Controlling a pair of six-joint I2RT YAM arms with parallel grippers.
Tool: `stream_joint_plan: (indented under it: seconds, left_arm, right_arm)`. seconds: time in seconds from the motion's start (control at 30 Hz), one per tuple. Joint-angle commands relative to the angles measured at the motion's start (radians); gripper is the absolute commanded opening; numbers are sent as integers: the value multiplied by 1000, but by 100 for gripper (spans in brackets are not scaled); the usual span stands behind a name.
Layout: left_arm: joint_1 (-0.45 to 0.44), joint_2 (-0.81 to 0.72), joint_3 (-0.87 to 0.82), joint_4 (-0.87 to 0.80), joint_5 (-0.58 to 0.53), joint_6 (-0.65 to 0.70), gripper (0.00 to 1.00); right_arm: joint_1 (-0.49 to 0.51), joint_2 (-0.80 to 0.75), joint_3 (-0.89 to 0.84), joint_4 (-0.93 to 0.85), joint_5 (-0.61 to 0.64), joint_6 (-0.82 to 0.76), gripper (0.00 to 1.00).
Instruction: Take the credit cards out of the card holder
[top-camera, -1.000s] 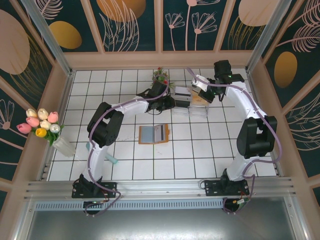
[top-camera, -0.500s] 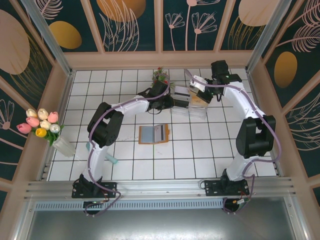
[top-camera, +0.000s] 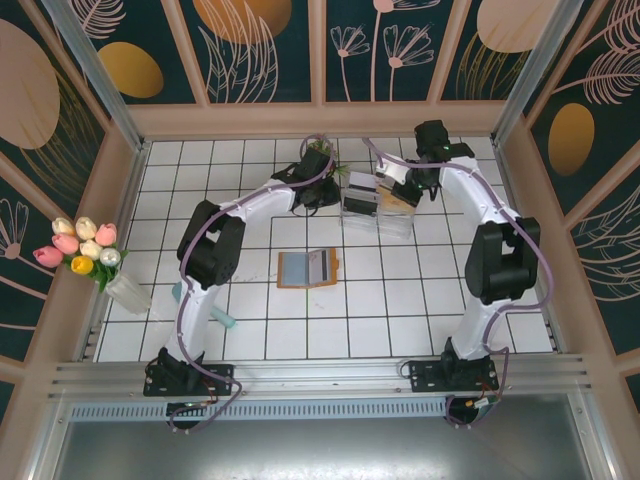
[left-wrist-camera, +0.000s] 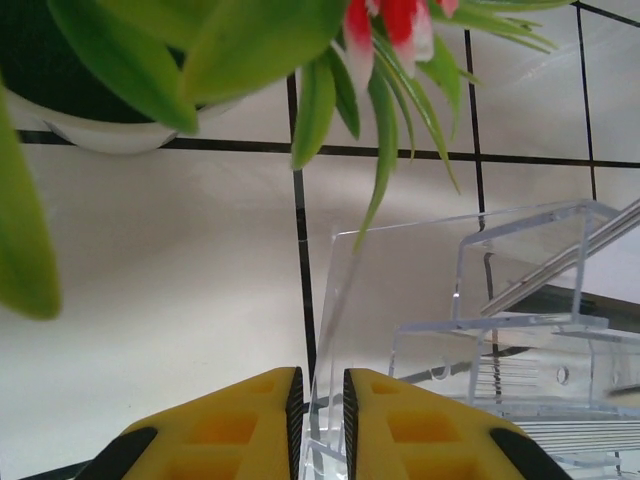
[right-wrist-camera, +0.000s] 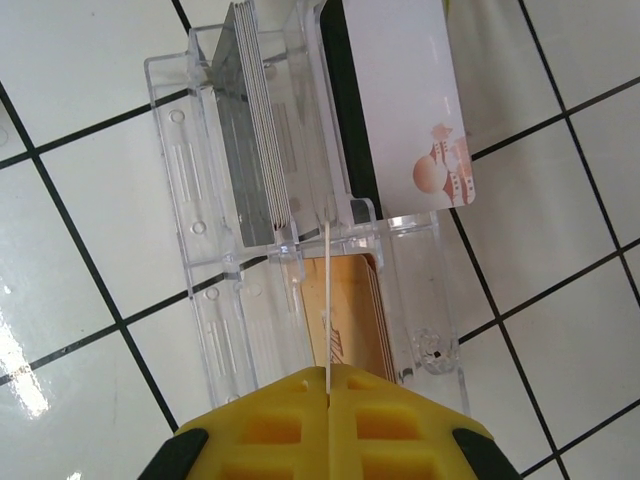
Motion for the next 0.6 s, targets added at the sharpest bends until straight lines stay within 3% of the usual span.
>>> stream_joint_plan:
  seconds: [0.0,0.23,0.57]
  left_arm:
    - [-2,5,37,-35,8,27,22]
    - [8,-82,8,-46,-7,30,24]
    - [30,-211,-136,-22,-4,16,25]
  right_arm:
    - [-10,26,46,-71,-11,-24,0]
    - [-40,54,76,-85,31,-25,0]
    - [-76,117,124,-137,-53,-49,0]
